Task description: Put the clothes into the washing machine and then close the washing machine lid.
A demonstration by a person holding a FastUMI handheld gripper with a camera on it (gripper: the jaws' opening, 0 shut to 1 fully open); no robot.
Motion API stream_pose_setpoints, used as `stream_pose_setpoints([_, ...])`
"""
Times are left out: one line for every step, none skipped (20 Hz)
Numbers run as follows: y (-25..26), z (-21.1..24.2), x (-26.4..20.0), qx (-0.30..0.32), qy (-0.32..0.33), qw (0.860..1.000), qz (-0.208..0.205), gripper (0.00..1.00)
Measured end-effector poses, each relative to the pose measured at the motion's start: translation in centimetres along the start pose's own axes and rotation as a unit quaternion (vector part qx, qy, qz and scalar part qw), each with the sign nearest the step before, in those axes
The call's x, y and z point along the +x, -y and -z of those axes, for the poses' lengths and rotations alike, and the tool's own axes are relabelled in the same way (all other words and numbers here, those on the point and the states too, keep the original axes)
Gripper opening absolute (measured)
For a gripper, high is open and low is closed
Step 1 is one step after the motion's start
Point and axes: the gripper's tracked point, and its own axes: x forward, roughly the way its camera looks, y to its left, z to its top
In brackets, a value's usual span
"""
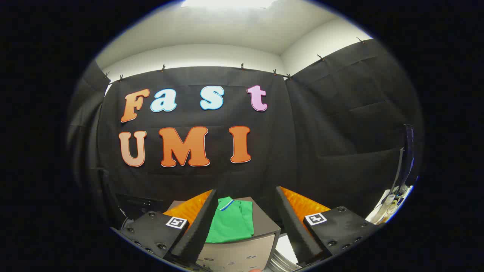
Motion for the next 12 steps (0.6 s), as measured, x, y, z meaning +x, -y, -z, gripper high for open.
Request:
stream_pose_setpoints([-0.2,0.1,0.4,-0.002,-0.003,1.000,0.004,0.98])
stream_pose_setpoints([-0.8,0.8,0.6,0.001,-0.011,1.000,0.000,0.98])
stream_pose_setpoints([-1.7,1.3,0.9,0.007,-0.017,1.000,-0.009,0.98])
stream_pose_setpoints([-2.5,1.6,1.1,0.013,-0.019,1.000,-0.017,0.98])
stream_pose_setpoints([-3.1,1.9,1.3,0.017,-0.018,1.000,-0.018,0.98])
stream_pose_setpoints([-3.2,2.2,1.5,0.018,-0.021,1.000,-0.012,0.98])
stream_pose_setpoints([-3.5,2.6,1.9,0.018,-0.024,0.999,-0.013,0.98])
stream_pose_setpoints([-4.3,2.5,2.2,0.017,-0.027,0.999,-0.018,0.98])
stream_pose_setpoints([-5.0,2.5,2.3,0.015,-0.029,0.999,-0.025,0.98])
stream_pose_setpoints([-5.4,2.1,2.4,0.012,-0.028,0.999,-0.029,0.98])
stream_pose_setpoints([-5.7,1.9,2.5,0.006,-0.025,0.999,-0.029,0.98])
stream_pose_setpoints([-5.8,1.9,2.7,-0.001,-0.022,0.999,-0.027,0.98])
